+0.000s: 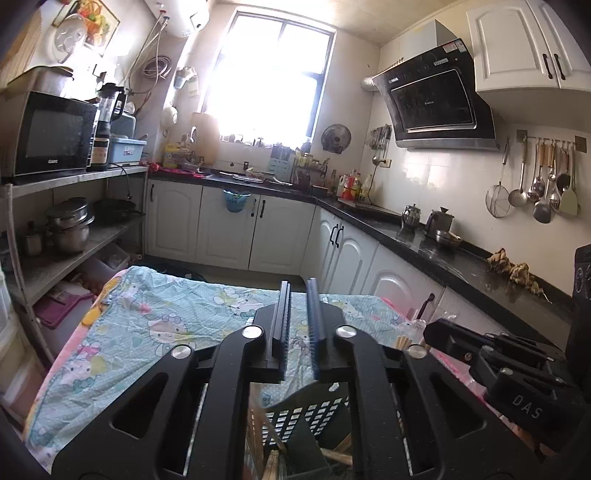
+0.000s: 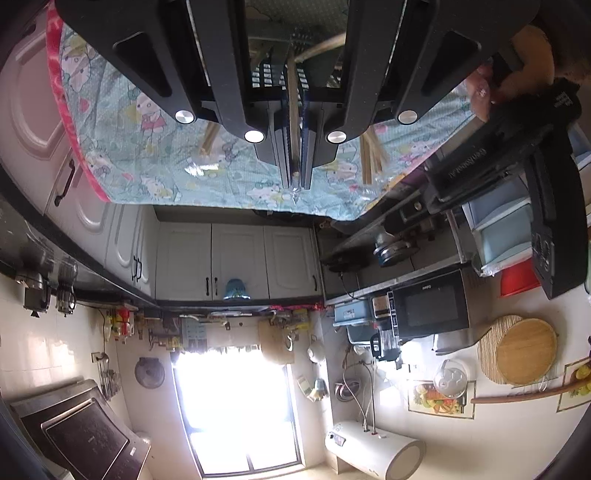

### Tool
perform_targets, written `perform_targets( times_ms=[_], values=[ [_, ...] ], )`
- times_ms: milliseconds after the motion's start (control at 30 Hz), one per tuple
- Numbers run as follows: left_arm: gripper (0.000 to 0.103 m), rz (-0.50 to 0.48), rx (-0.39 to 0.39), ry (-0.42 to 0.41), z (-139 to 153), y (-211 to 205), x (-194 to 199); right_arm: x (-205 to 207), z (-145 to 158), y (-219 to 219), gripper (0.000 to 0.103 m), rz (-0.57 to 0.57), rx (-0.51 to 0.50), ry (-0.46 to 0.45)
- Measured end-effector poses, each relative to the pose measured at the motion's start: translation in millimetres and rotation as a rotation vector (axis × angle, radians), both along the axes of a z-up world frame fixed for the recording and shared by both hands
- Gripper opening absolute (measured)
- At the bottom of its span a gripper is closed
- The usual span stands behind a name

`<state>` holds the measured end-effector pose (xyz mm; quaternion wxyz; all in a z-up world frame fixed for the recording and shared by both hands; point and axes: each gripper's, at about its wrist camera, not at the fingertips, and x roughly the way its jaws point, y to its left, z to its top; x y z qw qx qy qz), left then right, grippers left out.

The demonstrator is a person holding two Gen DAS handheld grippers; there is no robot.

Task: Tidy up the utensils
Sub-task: 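Lower the held chopsticks into the caddy with both grippers, then open the left gripper to release its chopstick while the right opens too, then withdraw both open grippers back from the caddy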

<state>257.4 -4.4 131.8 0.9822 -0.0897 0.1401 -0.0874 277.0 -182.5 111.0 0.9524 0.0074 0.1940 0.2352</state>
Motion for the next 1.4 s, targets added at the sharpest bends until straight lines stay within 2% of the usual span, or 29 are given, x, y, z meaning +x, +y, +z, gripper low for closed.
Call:
perform_targets(
  times_ms=[67, 167, 300, 700, 733, 800, 1067, 1400],
  values=[
    [0.019, -0.005, 0.004, 0.001, 1.7, -0.2, -4.2, -2.4, -1.0, -3.4, 0.015, -0.003, 0.001, 0.004],
    [0.026, -0.011, 0.019, -0.005, 6.8, -0.5, -12.3, -7.1, -0.1, -9.7, 0.019, -0.006, 0.006, 0.006],
    [0.040, -0.018, 0.018, -0.009, 15.3, 2.1, -25.6, -15.8, 4.1, -18.0, 0.026, -0.010, 0.010, 0.003],
    [0.085, -0.025, -0.019, 0.018, 27.4, 14.1, -63.2, -65.9, 17.3, -34.8, 0.055, -0.016, 0.007, -0.038],
    [0.089, -0.024, -0.018, 0.018, 27.4, 14.6, -66.2, -71.2, 17.4, -35.1, 0.060, -0.016, 0.004, -0.045],
    [0.092, -0.021, -0.007, 0.020, 24.7, 15.9, -72.5, -78.3, 17.2, -34.7, 0.065, -0.018, -0.003, -0.056],
    [0.092, -0.003, -0.017, 0.081, 8.8, 24.9, -91.6, -110.1, 11.1, -35.5, 0.084, -0.035, -0.012, -0.100],
    [0.093, 0.002, 0.008, 0.139, -15.2, 27.9, -121.1, -133.7, -12.1, -38.0, 0.093, -0.073, -0.013, -0.086]
  ],
)
